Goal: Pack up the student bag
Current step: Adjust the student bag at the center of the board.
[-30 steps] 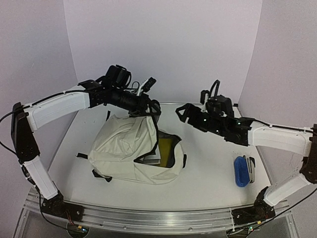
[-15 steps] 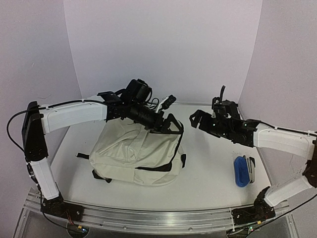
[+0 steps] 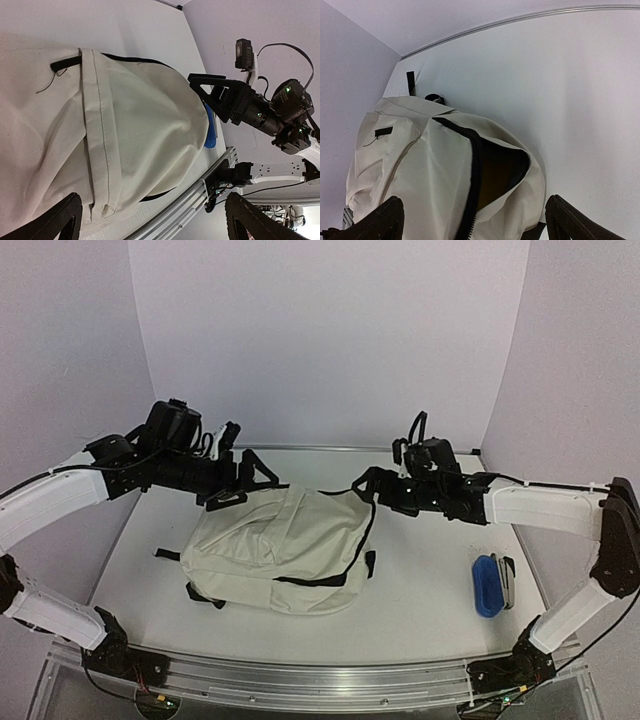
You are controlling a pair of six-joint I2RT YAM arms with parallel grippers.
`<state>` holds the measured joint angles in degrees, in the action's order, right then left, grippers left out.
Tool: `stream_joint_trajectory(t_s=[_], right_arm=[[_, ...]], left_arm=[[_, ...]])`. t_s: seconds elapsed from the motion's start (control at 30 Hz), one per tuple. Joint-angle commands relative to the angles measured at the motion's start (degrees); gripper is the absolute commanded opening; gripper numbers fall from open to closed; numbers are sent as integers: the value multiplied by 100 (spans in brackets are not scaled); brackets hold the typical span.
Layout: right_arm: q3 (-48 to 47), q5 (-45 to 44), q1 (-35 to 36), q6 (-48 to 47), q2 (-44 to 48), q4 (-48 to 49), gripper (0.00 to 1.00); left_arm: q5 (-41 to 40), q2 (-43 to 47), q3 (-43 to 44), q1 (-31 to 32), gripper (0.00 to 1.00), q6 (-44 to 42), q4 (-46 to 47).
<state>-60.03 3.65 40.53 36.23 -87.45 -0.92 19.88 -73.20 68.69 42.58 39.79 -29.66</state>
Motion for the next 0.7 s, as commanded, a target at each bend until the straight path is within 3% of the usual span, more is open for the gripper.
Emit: stream_joint_trajectory(t_s=[0.0,0.17,0.33,0.43,0.53,0.67], right_arm=[[-118,403,30,100,-298,359,93],[68,661,33,313,-410,536,77],[256,1086,38,542,-456,828,34],[343,1118,39,600,-439,839,14],[473,1199,75,661,-367,839,4],[774,1223,274,747,-168,839,0]], left_arm=[[382,184,-337,-101,100,651,-194],[866,206,-659,-101,100,836,-84],[1207,70,-884,-101,100,896,-79],[1043,-142,-984,-101,100,852,-191],[500,-261,-899,-105,100,682,-453],[-174,-334,-878,-137,100,427,-512]])
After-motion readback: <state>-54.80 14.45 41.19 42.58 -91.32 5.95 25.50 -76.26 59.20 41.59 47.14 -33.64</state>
